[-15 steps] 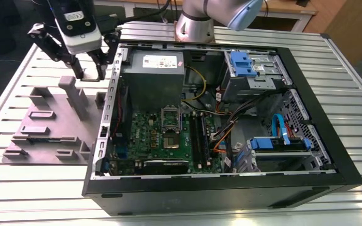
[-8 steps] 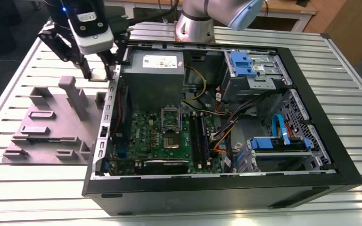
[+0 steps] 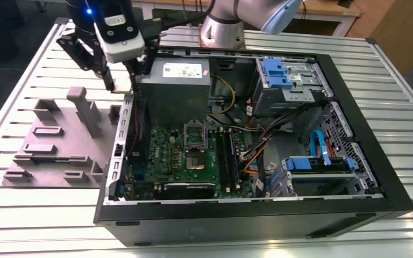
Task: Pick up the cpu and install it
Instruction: 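Pick up the cpu and move it towards the insertion slot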
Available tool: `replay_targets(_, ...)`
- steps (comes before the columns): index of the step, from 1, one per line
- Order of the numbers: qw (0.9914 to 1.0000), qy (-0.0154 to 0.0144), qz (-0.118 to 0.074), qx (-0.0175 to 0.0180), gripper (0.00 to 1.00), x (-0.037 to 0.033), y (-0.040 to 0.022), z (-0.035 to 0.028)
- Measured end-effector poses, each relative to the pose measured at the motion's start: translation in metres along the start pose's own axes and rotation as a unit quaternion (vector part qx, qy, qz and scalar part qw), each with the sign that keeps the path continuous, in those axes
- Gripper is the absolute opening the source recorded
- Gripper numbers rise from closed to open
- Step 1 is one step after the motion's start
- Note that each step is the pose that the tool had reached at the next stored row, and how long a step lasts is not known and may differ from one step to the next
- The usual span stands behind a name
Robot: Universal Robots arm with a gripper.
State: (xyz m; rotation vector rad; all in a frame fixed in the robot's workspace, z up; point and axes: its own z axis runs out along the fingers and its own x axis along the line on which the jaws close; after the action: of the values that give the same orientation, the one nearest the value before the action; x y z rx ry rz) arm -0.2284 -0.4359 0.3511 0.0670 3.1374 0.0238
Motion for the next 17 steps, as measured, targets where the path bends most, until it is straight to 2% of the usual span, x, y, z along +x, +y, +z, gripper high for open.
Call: replay_targets(17,0.99996,-0.0001,0.009,0.0,0.47,-0.0336,0.0014,0.0001)
